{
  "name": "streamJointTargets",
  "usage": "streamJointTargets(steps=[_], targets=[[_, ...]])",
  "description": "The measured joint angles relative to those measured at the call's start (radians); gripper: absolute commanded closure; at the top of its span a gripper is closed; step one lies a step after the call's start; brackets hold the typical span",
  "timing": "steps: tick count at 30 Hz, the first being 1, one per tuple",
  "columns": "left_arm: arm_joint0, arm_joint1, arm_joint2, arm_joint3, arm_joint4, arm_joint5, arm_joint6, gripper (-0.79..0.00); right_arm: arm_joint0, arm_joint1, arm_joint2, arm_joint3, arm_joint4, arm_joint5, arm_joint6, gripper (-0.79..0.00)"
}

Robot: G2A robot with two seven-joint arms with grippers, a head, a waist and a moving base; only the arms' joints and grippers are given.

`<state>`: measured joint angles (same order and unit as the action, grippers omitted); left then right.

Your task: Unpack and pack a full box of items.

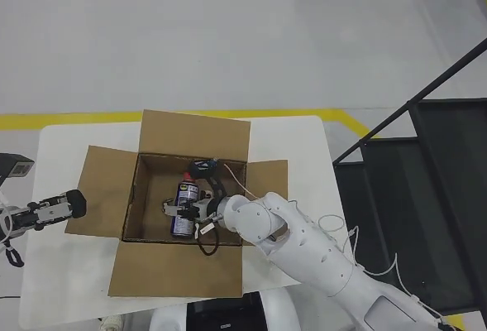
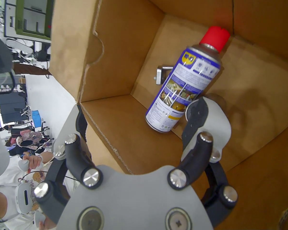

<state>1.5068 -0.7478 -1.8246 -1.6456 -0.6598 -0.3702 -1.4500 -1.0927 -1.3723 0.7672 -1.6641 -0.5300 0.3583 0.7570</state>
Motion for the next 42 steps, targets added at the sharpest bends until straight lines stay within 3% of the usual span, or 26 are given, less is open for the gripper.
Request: streamJointTargets(steps=[7,15,23,32,37,42], targets=[[0.0,0.0,0.0,0.0,0.0,0.0,0.0,-0.785,0.062,-0.034,-0.114,0.018,-0.076,0.242,0.073,-0.785],[0.0,0.0,0.0,0.0,0.0,0.0,0.0,-0.785,0.154,-0.132,-0.258,0.188,-0.106,0.451,-0.082,-0.785],[0.0,0.0,0.0,0.0,0.0,0.0,0.0,-0.785,0.201,-0.211,-0.307,0.338,-0.08,0.526,-0.176,-0.785],[0.0,0.0,0.0,0.0,0.0,0.0,0.0,-0.785,0.236,-0.272,-0.35,0.448,-0.105,0.603,-0.202,-0.785],[0.0,0.0,0.0,0.0,0.0,0.0,0.0,-0.785,0.239,-0.285,-0.337,0.421,-0.118,0.617,-0.221,-0.785],[0.0,0.0,0.0,0.0,0.0,0.0,0.0,-0.785,0.223,-0.267,-0.302,0.318,-0.178,0.643,-0.215,-0.785]])
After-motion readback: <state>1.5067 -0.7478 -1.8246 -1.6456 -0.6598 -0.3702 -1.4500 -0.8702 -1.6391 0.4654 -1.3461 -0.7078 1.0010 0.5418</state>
